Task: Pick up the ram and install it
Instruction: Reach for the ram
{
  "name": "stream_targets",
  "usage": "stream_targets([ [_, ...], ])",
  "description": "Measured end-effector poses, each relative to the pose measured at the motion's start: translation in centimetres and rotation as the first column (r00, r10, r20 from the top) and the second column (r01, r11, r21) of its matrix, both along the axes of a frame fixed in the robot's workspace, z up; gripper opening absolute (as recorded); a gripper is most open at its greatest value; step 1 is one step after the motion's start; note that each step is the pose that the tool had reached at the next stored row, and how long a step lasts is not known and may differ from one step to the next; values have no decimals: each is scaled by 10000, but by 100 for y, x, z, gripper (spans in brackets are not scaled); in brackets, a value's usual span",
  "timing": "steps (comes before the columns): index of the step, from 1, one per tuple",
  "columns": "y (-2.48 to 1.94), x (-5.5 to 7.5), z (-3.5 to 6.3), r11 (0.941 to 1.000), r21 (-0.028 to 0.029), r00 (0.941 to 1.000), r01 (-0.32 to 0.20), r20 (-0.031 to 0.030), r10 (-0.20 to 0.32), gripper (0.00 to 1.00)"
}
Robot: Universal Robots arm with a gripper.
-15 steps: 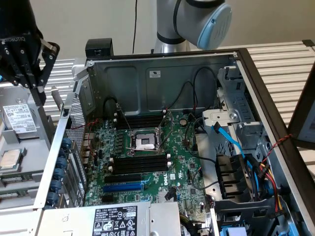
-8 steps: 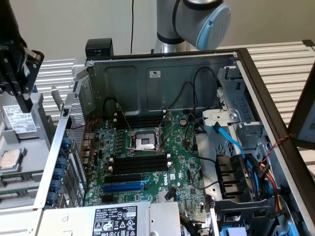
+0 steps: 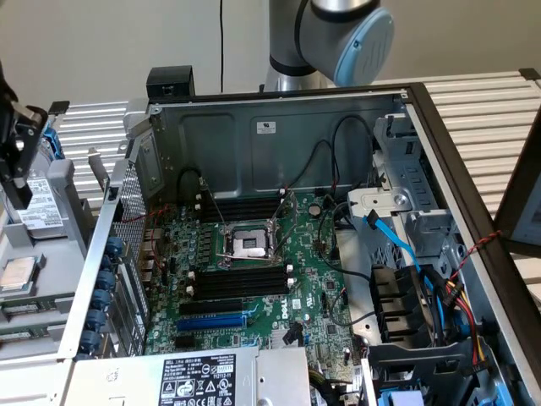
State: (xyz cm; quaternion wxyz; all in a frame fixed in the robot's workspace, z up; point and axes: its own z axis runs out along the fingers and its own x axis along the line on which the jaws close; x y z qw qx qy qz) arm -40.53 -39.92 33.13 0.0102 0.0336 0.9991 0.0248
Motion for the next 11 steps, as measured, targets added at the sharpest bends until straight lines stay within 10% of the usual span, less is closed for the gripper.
stream_targets([
  [11,-11,-89,-125,9993,-2,9993,-370,-4,370,10],
])
